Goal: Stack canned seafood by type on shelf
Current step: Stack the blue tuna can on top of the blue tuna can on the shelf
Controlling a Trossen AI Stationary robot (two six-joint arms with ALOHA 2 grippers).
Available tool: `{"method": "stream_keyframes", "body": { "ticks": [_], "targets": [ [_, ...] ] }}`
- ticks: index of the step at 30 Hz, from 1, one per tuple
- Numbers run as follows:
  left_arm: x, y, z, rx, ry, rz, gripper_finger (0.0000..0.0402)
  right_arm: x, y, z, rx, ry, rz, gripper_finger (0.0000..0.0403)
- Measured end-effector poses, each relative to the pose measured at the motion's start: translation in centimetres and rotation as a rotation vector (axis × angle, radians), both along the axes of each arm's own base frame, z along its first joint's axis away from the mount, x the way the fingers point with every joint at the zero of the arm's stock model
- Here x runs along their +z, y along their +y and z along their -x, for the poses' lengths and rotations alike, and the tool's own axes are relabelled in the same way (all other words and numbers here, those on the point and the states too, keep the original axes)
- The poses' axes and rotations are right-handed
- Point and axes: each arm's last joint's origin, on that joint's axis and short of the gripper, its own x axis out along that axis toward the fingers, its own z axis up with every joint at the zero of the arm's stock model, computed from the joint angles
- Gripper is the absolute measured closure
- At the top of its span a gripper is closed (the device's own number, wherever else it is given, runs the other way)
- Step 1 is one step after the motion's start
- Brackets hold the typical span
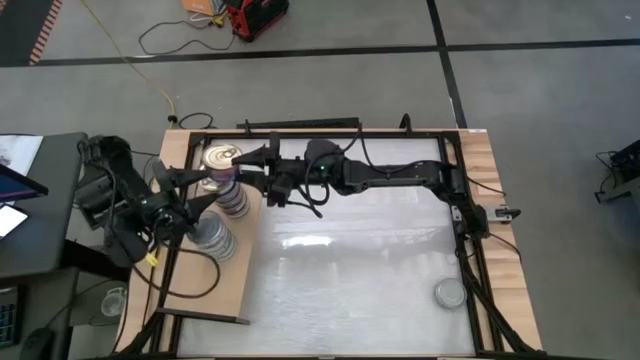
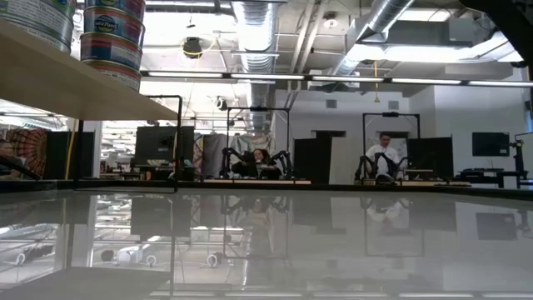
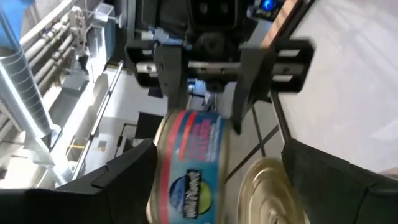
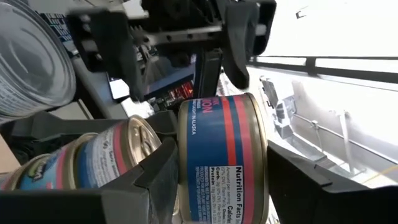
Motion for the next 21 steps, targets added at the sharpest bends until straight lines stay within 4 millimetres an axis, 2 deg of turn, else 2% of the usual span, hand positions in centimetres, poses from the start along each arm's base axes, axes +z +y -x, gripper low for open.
{"method": "stream_keyframes", "body": {
  "ticks": [5, 11, 15, 21],
  "targets": [
    [0.6, -1.1, 0.1, -0.06, -0.044, 0.046, 0.007, 0.0, 0.0, 0.0, 0.005, 0.001, -0.01, 0.0173],
    [2.3, -2.3, 0.5, -0.122, -0.127, 0.136, 0.007, 0.0, 0.4, 0.0, 0.074, 0.004, -0.015, 0.0173],
    [3.6, -2.1, 1.1, -0.193, -0.204, 0.319, 0.007, 0.0, 0.7, 0.0, 0.115, 0.012, -0.063, 0.0173],
    [5.4, -0.4, 2.2, -0.344, -0.317, 0.703, 0.007, -0.1, 0.5, 0.0, 0.115, 0.015, -0.068, 0.0173]
  ]
}}
